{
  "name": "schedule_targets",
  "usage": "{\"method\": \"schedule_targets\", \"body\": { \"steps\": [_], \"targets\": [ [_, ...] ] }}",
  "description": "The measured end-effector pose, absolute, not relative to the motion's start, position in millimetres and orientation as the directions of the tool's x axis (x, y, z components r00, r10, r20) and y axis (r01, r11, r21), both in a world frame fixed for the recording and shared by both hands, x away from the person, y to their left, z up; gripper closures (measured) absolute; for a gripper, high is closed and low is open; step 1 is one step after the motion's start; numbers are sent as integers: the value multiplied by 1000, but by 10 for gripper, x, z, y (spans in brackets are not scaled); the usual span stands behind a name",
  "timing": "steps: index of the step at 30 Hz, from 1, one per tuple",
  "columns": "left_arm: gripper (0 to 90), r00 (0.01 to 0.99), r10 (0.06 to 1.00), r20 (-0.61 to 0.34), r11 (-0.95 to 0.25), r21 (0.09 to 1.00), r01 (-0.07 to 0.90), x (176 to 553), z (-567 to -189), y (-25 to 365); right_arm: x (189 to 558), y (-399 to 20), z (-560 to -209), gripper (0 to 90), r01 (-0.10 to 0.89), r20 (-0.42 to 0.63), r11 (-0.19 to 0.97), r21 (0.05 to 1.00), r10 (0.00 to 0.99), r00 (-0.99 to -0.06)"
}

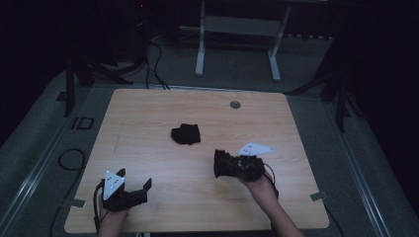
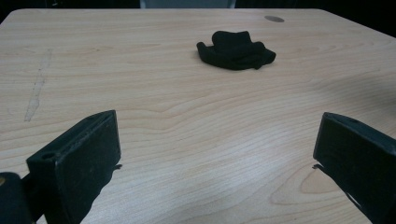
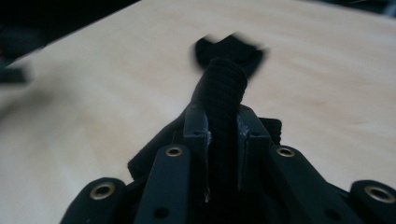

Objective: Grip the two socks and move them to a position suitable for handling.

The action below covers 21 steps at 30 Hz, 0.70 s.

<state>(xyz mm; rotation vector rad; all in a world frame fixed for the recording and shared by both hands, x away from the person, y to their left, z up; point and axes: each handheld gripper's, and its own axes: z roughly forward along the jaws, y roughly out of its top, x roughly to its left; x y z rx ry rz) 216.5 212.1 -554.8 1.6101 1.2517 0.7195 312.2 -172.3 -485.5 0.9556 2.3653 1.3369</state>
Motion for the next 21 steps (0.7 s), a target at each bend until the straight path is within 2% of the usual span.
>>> {"method": "schedule_targets", "body": {
  "steps": [1, 4, 11, 14, 15, 17, 21],
  "targets": [
    [9, 307, 947, -95, -37, 918, 396, 2165, -5548, 2115, 2963, -1655, -4992, 774, 410, 79, 412, 814, 620, -781],
    [9, 311, 946, -92, -42, 917, 397, 2165, -5551, 2103, 2872, -1629, -5147, 772, 407, 66, 457, 791, 598, -799],
    [9, 310, 946, -93, -43, 914, 403, 2178, -5561, 2093, 2911, -1668, -5496, 755, 459, 58, 491, 740, 633, -772],
    [9, 311, 946, -93, -43, 914, 403, 2178, -5560, 2092, 2958, -1670, -5590, 724, 461, 17, 522, 717, 649, -761],
    [9, 311, 946, -93, -43, 914, 403, 2178, -5561, 2090, 2967, -1680, -5609, 700, 459, 20, 517, 723, 648, -761],
    [9, 311, 946, -94, -42, 914, 404, 2178, -5562, 2090, 2981, -1698, -5595, 592, 478, 49, 506, 718, 648, -760],
    [9, 318, 943, -94, -45, 913, 405, 2181, -5565, 2083, 2981, -1824, -5379, 422, 475, 82, 462, 749, 647, -758]
  ]
}}
